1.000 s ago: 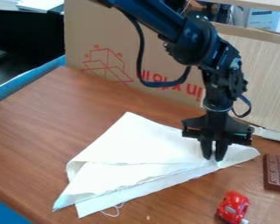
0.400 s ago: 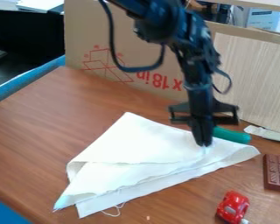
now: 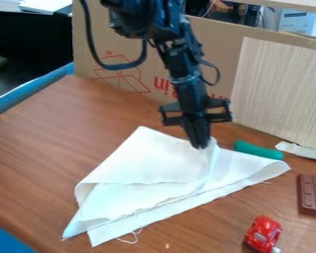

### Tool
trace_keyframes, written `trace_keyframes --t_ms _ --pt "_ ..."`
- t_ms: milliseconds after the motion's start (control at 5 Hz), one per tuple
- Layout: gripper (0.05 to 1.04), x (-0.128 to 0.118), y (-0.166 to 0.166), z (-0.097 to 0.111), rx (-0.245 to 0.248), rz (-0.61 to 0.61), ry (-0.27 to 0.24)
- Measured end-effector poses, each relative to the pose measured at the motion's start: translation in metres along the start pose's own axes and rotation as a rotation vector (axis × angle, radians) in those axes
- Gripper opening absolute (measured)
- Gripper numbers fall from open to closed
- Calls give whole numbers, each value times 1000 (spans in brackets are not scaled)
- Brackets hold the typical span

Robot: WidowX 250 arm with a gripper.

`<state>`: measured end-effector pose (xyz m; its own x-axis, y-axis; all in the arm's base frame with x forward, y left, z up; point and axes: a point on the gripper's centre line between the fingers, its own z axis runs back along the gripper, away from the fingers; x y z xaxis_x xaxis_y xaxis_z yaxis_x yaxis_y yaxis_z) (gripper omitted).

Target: Fold the cloth from left to right

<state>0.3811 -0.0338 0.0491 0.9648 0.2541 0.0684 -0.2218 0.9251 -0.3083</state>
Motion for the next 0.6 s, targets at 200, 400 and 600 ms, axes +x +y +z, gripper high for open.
trace_keyframes --t_ms 200,400,600 --pt "50 3 23 8 -6 -15 14" --pt "50 5 55 19 -37 -2 26" --pt "50 10 84 36 -56 13 17"
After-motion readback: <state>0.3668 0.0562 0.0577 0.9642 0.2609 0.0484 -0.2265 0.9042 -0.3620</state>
